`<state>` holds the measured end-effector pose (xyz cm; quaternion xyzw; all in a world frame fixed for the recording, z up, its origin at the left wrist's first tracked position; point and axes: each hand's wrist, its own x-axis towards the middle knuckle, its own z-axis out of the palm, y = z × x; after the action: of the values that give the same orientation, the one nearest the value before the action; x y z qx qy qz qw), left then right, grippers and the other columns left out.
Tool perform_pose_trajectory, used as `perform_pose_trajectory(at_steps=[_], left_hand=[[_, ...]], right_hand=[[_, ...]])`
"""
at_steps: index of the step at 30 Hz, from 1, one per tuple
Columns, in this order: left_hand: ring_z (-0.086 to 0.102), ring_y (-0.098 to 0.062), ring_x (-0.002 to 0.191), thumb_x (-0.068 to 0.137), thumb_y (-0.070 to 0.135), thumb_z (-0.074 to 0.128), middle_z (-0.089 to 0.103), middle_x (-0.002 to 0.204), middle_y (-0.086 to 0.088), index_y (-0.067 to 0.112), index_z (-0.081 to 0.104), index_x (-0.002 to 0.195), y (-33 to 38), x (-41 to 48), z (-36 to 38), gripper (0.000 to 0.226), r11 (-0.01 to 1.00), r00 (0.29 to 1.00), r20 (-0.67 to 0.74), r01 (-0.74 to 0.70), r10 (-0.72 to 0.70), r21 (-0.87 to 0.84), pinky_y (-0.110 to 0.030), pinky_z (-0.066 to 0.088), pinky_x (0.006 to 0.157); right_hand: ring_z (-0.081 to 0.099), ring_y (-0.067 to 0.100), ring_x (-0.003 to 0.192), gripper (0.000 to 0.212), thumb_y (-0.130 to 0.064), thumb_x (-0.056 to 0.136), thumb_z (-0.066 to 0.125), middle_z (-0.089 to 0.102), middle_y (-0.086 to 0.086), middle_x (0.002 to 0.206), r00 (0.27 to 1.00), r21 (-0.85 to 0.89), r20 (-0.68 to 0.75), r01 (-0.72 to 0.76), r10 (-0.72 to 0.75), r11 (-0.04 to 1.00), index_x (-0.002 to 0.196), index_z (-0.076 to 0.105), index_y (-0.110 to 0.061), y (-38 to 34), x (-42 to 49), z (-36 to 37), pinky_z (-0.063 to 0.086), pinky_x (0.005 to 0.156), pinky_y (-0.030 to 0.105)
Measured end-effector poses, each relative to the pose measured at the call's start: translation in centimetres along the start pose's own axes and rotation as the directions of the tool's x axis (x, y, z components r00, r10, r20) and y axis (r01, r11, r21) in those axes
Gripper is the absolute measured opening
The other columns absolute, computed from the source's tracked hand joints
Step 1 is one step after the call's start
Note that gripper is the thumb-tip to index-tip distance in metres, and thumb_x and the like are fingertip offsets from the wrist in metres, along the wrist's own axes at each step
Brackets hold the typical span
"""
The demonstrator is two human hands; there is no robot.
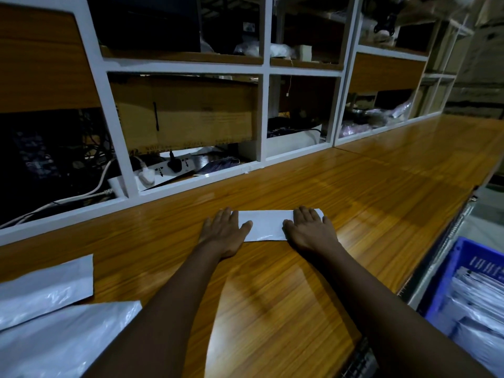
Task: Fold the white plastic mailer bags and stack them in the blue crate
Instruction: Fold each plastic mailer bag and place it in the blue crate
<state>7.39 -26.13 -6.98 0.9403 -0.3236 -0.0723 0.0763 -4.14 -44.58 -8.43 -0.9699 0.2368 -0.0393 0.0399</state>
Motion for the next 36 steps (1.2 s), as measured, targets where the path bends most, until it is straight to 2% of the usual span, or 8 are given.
perform_pose_trajectory(at_steps=[6, 10, 14, 18, 22, 26, 33, 36], left_hand=[[-0.010, -0.019, 0.152, 0.102, 0.060, 0.010, -0.011, 0.165, 0.000, 0.021, -0.002, 0.158, -1.1, -0.2, -0.2, 0.070, 1.000, 1.000, -0.007, 0.015, -0.015, 0.001, -0.047, -0.006, 0.121], [-0.007, -0.022, 0.152, 0.101, 0.060, 0.011, -0.007, 0.166, -0.002, 0.019, 0.003, 0.158, -1.0, -0.3, -0.1, 0.071, 0.998, 0.997, -0.043, 0.058, -0.059, -0.010, -0.051, -0.005, 0.120], [0.013, -0.030, 0.150, 0.101, 0.056, 0.018, 0.023, 0.162, -0.008, 0.016, 0.029, 0.153, -0.3, -0.8, -0.1, 0.067, 0.985, 0.954, -0.279, 0.143, -0.110, 0.100, -0.056, 0.003, 0.119], [0.028, -0.031, 0.145, 0.103, 0.045, 0.025, 0.042, 0.152, -0.010, 0.012, 0.047, 0.142, 2.6, -1.7, 0.2, 0.055, 0.977, 0.882, -0.472, 0.105, -0.006, 0.183, -0.054, 0.013, 0.118], [0.033, -0.034, 0.141, 0.103, 0.037, 0.030, 0.046, 0.147, -0.012, 0.009, 0.048, 0.139, 5.9, -1.1, 1.1, 0.049, 0.987, 0.901, -0.432, 0.031, 0.041, 0.157, -0.054, 0.019, 0.115], [0.024, -0.035, 0.145, 0.105, 0.040, 0.026, 0.034, 0.156, -0.012, 0.011, 0.036, 0.148, 5.7, 0.1, 1.7, 0.053, 0.999, 0.941, -0.338, 0.009, 0.007, 0.045, -0.053, 0.020, 0.117], [0.012, -0.038, 0.149, 0.102, 0.051, 0.022, 0.015, 0.162, -0.015, 0.015, 0.023, 0.155, 4.4, 2.6, 2.5, 0.064, 0.984, 0.958, -0.231, 0.176, -0.172, -0.006, -0.055, 0.011, 0.119], [0.011, -0.036, 0.149, 0.102, 0.055, 0.020, 0.013, 0.163, -0.016, 0.013, 0.021, 0.156, 4.1, 2.7, 2.1, 0.069, 0.976, 0.950, -0.225, 0.215, -0.219, -0.042, -0.054, 0.011, 0.119]], right_hand=[[0.009, 0.033, 0.151, 0.075, -0.054, 0.093, 0.003, 0.013, 0.014, 0.164, 0.999, -0.066, -0.033, -0.029, 0.027, 0.997, 0.150, 0.027, -0.012, 1.6, 0.0, 0.6, 0.010, 0.114, 0.063], [0.011, 0.035, 0.150, 0.077, -0.058, 0.094, 0.007, 0.014, 0.013, 0.164, 0.986, 0.030, -0.051, -0.158, 0.160, 0.987, 0.154, 0.023, -0.011, 1.5, -0.2, 0.6, 0.010, 0.115, 0.063], [0.009, 0.043, 0.149, 0.075, -0.056, 0.100, 0.022, 0.019, 0.022, 0.161, 0.954, 0.044, -0.177, -0.239, 0.243, 0.970, 0.153, 0.025, -0.004, 0.5, -1.1, -0.3, 0.006, 0.115, 0.065], [0.021, 0.044, 0.146, 0.070, -0.048, 0.099, 0.017, 0.033, 0.023, 0.155, 0.954, -0.062, -0.295, -0.070, 0.049, 0.996, 0.146, 0.037, 0.000, -2.8, -1.3, -0.4, 0.015, 0.115, 0.064], [0.019, 0.042, 0.148, 0.066, -0.046, 0.103, 0.018, 0.027, 0.021, 0.159, 0.973, 0.012, -0.232, 0.013, -0.010, 1.000, 0.151, 0.029, -0.002, -5.2, -0.6, 0.7, 0.018, 0.116, 0.061], [0.015, 0.044, 0.148, 0.061, -0.048, 0.105, 0.020, 0.022, 0.018, 0.161, 0.982, -0.088, -0.188, -0.022, 0.005, 0.996, 0.153, 0.030, -0.012, -4.6, -0.1, 1.9, 0.017, 0.116, 0.064], [0.013, 0.049, 0.147, 0.048, -0.039, 0.105, 0.021, 0.022, 0.027, 0.158, 0.979, -0.034, -0.158, -0.137, 0.130, 0.990, 0.148, 0.036, -0.023, -4.4, -0.2, 0.8, 0.010, 0.114, 0.067], [0.010, 0.048, 0.147, 0.057, -0.039, 0.101, 0.011, 0.018, 0.028, 0.159, 0.974, -0.033, -0.121, -0.194, 0.189, 0.980, 0.151, 0.031, -0.020, -3.0, 0.0, 0.6, 0.008, 0.113, 0.069]])
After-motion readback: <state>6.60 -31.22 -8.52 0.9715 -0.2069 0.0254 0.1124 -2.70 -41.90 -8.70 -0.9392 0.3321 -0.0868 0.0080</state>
